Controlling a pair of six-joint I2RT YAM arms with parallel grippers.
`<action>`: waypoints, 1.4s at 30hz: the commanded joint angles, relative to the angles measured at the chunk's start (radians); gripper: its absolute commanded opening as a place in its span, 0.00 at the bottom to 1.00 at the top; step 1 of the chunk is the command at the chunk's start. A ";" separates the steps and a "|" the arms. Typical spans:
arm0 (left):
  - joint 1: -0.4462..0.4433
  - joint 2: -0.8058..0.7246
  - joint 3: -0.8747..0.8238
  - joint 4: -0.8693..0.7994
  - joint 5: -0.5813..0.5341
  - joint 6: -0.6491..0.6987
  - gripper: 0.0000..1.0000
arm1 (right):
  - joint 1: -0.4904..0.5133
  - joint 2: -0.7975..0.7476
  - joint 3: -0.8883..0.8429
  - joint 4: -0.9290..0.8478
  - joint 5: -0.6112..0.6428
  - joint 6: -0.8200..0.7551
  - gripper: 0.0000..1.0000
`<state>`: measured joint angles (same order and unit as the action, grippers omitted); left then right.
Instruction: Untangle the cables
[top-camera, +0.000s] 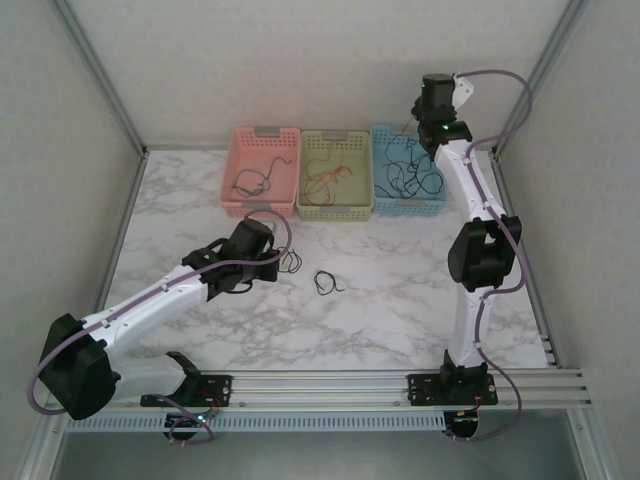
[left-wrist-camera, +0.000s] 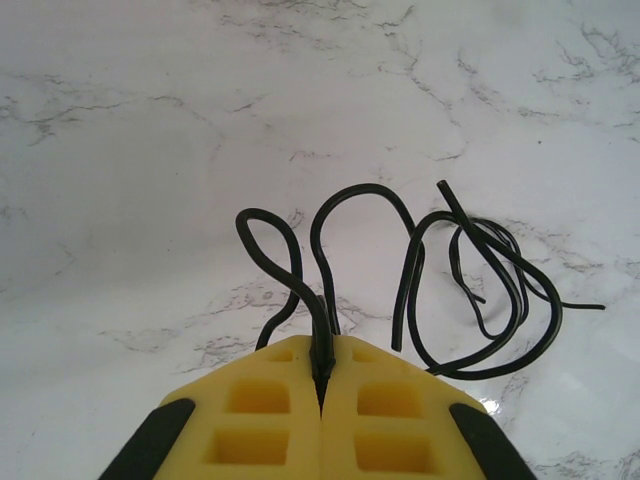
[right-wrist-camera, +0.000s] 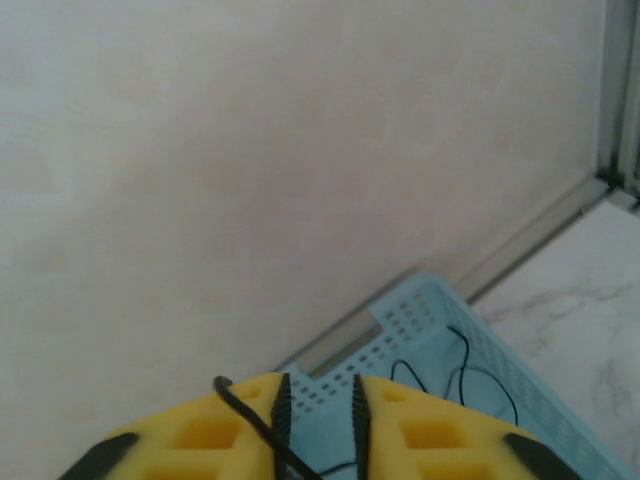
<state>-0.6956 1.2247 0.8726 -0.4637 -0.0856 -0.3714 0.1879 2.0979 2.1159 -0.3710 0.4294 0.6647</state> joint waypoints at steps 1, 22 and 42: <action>0.007 0.005 -0.003 0.016 0.020 -0.002 0.00 | 0.005 -0.003 -0.033 -0.044 0.042 0.031 0.45; 0.007 -0.046 -0.001 0.040 0.078 -0.042 0.00 | 0.091 -0.598 -0.747 -0.047 -0.506 -0.034 0.66; 0.007 -0.130 -0.047 -0.005 0.014 -0.057 0.00 | 0.497 -0.469 -1.176 -0.034 -0.716 -0.048 0.60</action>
<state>-0.6956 1.1187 0.8391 -0.4488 -0.0391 -0.4168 0.6769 1.5829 0.9363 -0.4149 -0.2676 0.6376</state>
